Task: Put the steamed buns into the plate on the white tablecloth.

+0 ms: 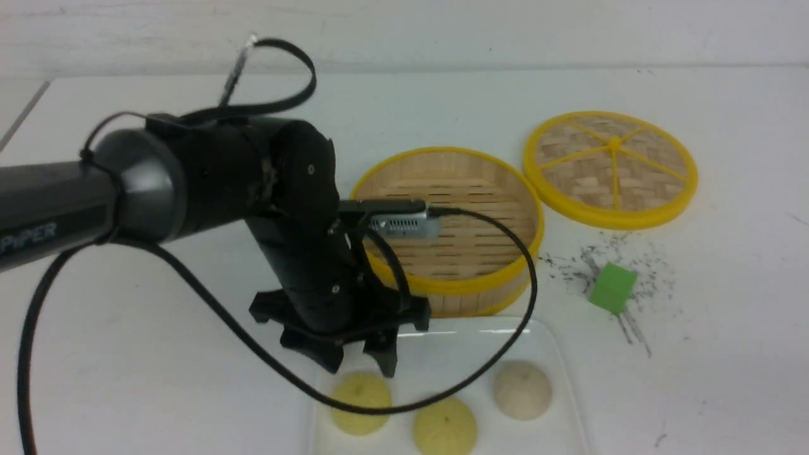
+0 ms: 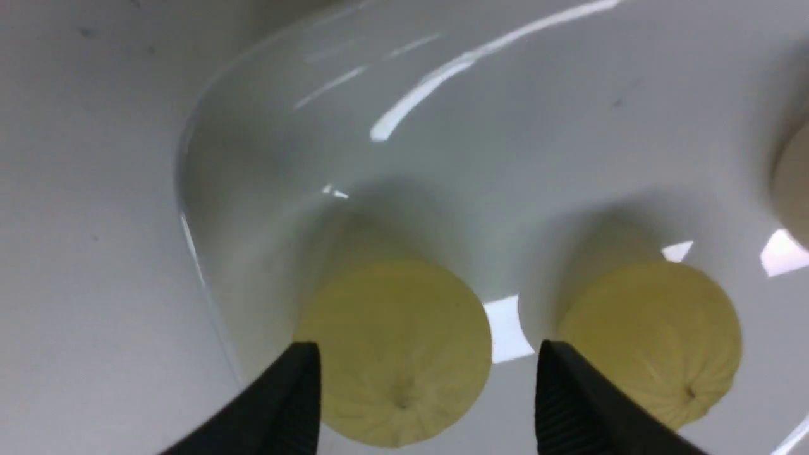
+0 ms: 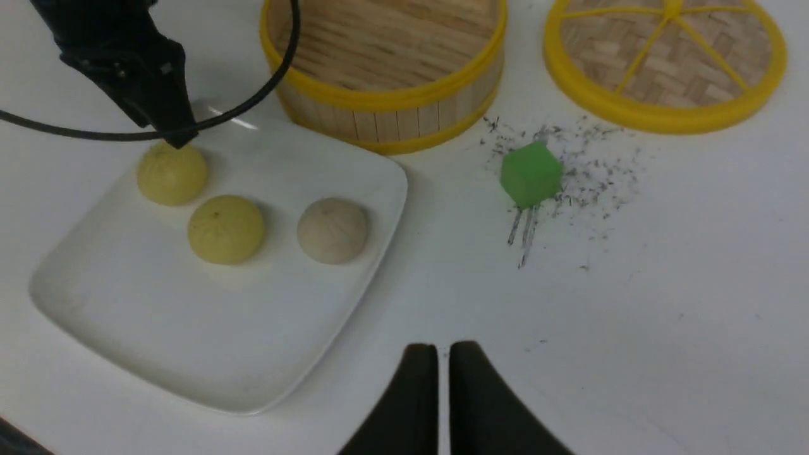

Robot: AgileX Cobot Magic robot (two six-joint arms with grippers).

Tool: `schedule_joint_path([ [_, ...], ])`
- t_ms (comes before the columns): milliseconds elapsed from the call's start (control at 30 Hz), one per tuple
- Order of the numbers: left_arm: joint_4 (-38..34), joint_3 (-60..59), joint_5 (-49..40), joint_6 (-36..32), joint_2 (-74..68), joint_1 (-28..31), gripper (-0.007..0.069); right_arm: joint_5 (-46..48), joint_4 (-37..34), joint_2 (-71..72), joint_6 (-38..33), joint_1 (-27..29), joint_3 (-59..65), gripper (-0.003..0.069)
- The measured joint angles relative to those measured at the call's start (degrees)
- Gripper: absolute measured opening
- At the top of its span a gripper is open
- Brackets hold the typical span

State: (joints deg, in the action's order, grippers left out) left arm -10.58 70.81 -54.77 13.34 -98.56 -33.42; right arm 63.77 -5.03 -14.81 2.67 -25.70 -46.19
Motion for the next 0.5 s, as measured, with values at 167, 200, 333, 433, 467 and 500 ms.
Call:
schedule_joint_path([
  [167, 2.81, 4.77, -1.72, -0.07, 2.75, 0.0, 0.0475, -3.58, 3.6, 10.91, 4.64, 0.0, 0.97, 0.0048],
  [200, 3.05, 5.13, -1.88, -0.12, 2.91, 0.0, 0.0475, -3.95, 3.6, 10.91, 4.79, 0.0, 1.18, 0.0048],
  [333, 4.74, 7.2, -2.92, -0.12, 3.35, 0.0, 0.044, -14.46, 6.0, 15.93, 6.55, 0.0, 9.59, 0.0022],
  [433, 5.03, 7.31, -3.09, -0.12, 3.35, 0.0, 0.0384, -22.89, 6.87, 15.99, 10.66, 0.0, 16.67, -0.001],
  [467, 5.08, 7.36, -3.09, -0.12, 3.35, 0.0, 0.036, -25.18, 7.77, 15.99, 12.39, 0.0, 18.3, -0.001],
  [500, 5.08, 7.37, -3.09, -0.12, 3.35, 0.0, 0.0344, -26.36, 8.42, 15.89, 13.07, 0.0, 19.07, -0.001],
])
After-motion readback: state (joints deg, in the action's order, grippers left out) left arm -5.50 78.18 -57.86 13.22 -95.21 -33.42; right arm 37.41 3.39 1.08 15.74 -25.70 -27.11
